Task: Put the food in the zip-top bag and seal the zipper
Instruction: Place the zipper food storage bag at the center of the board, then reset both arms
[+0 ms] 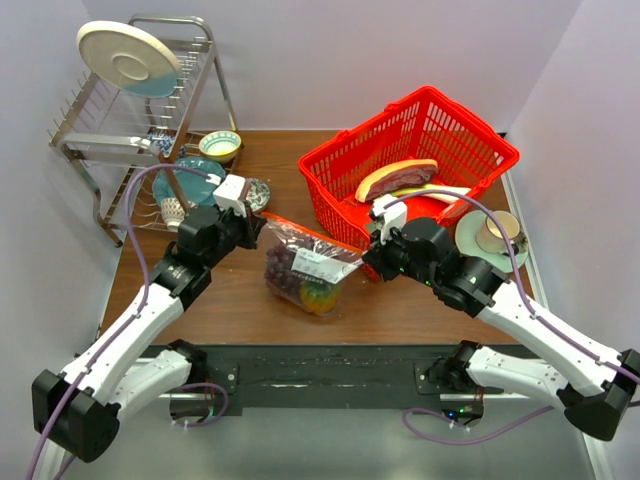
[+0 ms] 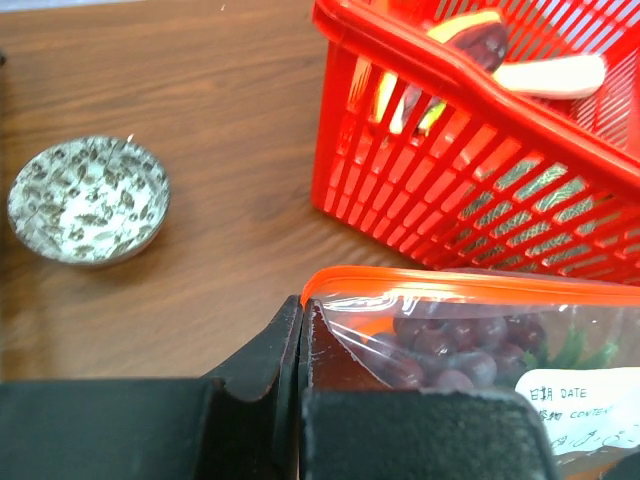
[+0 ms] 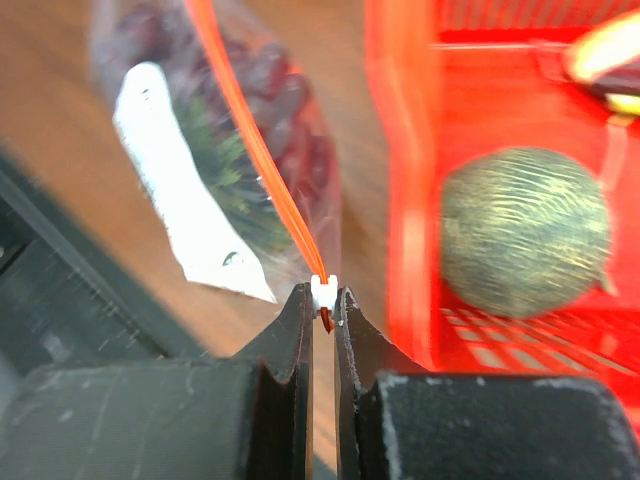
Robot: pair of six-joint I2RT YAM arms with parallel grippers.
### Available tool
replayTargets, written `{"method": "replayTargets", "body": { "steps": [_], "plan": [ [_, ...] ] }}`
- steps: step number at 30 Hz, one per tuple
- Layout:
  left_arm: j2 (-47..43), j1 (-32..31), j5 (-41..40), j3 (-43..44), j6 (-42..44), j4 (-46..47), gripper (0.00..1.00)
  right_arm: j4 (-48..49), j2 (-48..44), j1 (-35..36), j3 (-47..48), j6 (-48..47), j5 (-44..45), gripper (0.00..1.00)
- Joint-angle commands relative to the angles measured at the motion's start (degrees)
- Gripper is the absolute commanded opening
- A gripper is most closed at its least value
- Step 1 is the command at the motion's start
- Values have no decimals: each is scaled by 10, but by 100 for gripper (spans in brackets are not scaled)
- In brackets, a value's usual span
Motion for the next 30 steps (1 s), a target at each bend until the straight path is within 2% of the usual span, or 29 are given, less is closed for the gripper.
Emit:
{"method": "replayTargets", "body": {
  "steps": [1, 5, 6, 8, 9, 10, 12, 13, 16, 17, 19, 22, 24, 26, 29, 30],
  "plan": [
    [20, 8, -24, -24, -23, 178, 0, -17, 0, -6, 4, 21, 140, 0],
    [53, 8, -23, -34, -25, 238, 0, -21, 4, -7, 4, 26, 170, 1],
    [60, 8, -23, -36, -25, 244, 0, -20, 4, -7, 4, 25, 171, 5],
    [79, 7, -24, -37, -25, 265, 0, -19, 2, -7, 3, 25, 178, 6],
    [83, 8, -11, -39, -26, 271, 4, -19, 2, -7, 3, 25, 180, 6],
    [87, 8, -9, -39, -28, 276, 16, -16, 0, -6, 3, 25, 180, 12],
    [88, 8, -6, -39, -32, 284, 32, -13, -3, -7, 4, 24, 179, 26],
    [86, 8, -5, -38, -32, 284, 42, -8, -4, -7, 5, 24, 176, 34],
    [73, 8, -9, -30, -29, 274, 56, 0, -10, -6, 9, 20, 165, 43],
    [67, 8, -12, -22, -27, 260, 59, 2, -12, -7, 10, 16, 158, 48],
    [50, 8, -18, -13, -19, 242, 65, 1, -10, -8, 26, 11, 150, 50],
    [22, 8, -39, 7, -7, 202, 69, -5, -3, -7, 52, 6, 140, 57],
    [-1, 8, -43, 24, -4, 167, 74, -6, -1, -7, 63, 4, 124, 69],
    [-18, 8, -46, 39, -5, 131, 77, -5, 2, -7, 81, 7, 107, 74],
    [-53, 8, -54, 55, -11, 81, 86, 6, 4, -7, 96, 24, 80, 81],
    [-72, 7, -53, 58, -21, 70, 97, 20, 1, -7, 95, 31, 71, 84]
  ]
}}
